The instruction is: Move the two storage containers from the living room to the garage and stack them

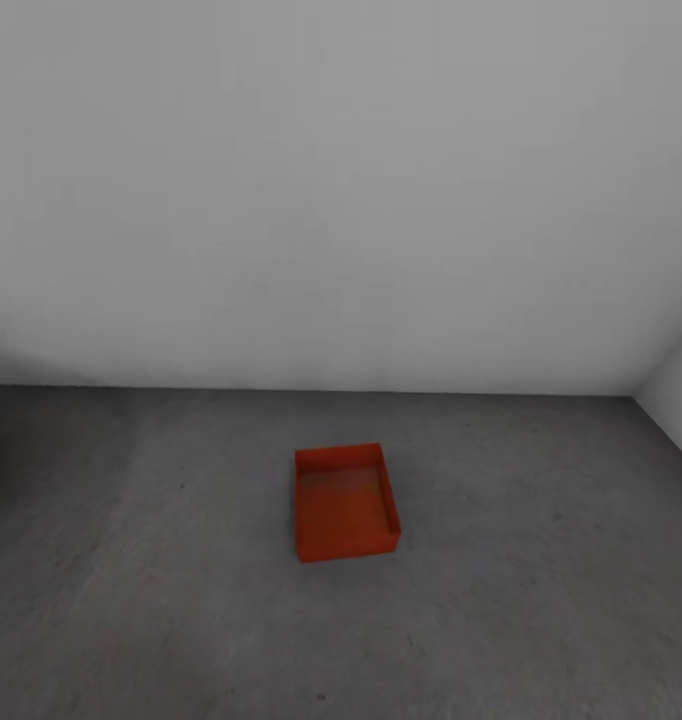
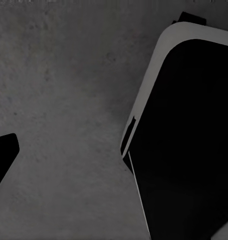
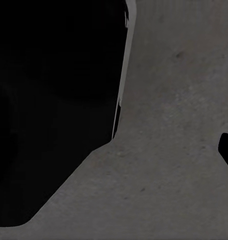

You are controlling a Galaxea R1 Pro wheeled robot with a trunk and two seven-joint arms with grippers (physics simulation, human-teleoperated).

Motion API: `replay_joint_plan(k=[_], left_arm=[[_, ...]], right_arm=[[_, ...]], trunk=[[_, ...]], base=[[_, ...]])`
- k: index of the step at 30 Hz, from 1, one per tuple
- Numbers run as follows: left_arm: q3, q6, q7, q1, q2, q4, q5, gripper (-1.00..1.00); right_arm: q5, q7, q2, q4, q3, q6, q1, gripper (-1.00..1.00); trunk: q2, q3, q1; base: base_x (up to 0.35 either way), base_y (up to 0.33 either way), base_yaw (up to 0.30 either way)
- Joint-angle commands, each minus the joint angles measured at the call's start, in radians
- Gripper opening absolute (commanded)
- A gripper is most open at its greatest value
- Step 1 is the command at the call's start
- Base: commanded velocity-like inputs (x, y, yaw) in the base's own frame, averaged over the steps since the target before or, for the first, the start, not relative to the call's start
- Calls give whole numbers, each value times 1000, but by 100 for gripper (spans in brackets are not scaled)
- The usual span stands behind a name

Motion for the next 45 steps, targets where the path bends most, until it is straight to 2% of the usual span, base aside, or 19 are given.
replay_joint_plan(k=[1,22,45], left_arm=[[0,-1,2,0,0,0,5,100],[0,-1,2,0,0,0,5,100],[0,-1,2,0,0,-1,5,100]], right_arm=[[-8,6,0,3,6,-6,-1,100],[-11,39,-4,3,6,-7,-1,100],[-11,43,-5,3,6,-7,-1,100]], trunk=[[-1,1,0],[-1,35,0],[-1,72,0]], base=[[0,0,0],[0,0,0],[0,0,0]])
